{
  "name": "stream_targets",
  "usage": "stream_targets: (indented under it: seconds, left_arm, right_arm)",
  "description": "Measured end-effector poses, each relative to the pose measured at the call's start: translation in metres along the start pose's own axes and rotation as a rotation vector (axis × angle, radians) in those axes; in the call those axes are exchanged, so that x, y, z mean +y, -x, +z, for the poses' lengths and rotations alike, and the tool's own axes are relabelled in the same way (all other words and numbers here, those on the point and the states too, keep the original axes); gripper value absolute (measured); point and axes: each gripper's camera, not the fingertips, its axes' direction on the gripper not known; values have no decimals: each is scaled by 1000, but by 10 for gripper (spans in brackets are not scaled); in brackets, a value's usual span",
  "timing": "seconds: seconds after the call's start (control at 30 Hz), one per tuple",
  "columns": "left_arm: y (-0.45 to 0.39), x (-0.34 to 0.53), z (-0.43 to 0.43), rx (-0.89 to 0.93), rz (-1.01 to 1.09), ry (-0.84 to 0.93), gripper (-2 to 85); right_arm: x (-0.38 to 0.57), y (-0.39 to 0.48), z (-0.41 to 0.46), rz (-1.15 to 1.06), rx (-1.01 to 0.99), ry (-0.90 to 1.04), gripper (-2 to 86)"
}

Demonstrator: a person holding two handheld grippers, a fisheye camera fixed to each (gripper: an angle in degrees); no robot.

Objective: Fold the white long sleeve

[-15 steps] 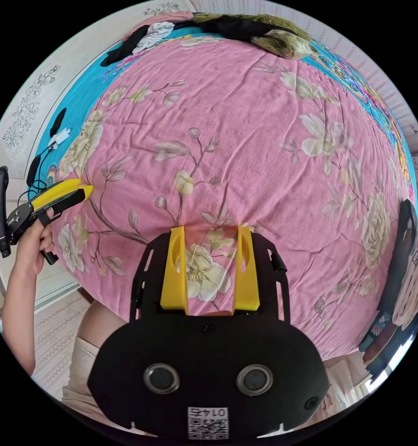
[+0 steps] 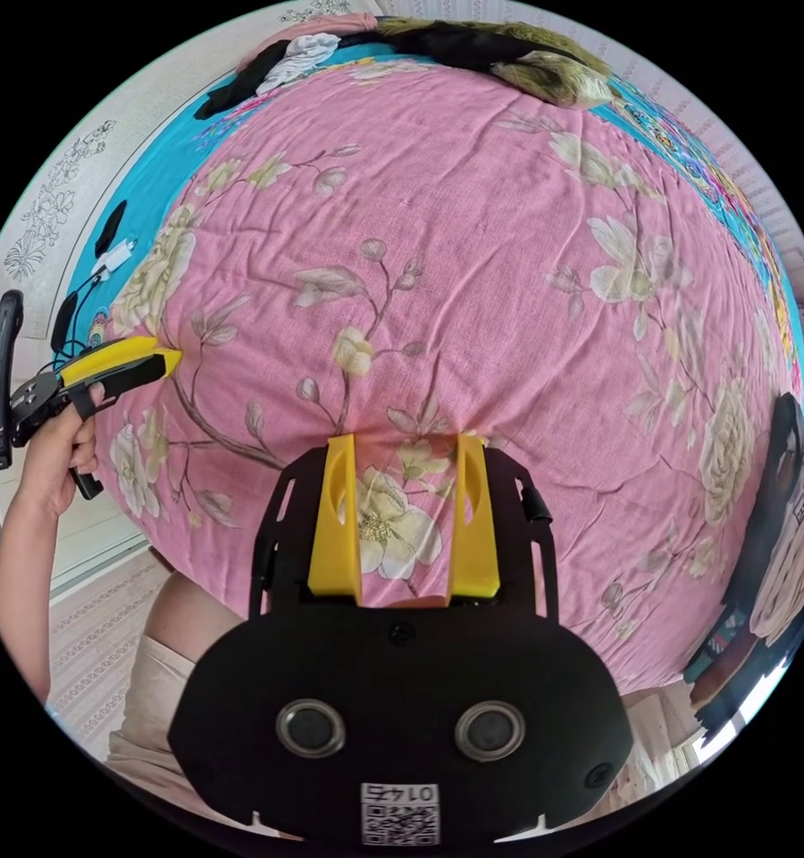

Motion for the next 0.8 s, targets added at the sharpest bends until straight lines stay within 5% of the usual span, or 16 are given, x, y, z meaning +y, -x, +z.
stream_targets:
  seconds: [0.17, 0.37, 0.8]
  left_arm:
    - [15, -17, 12, 23, 8, 44, 136]
    - [35, -46, 11, 34, 8, -47, 142]
    - [82, -104, 71, 43, -26, -29, 148]
  right_arm:
    - [-28, -12, -4, -5, -60, 46, 146]
    - [-70, -40, -53, 15, -101, -167, 134]
    - [-332, 8, -136, -254, -161, -304, 152]
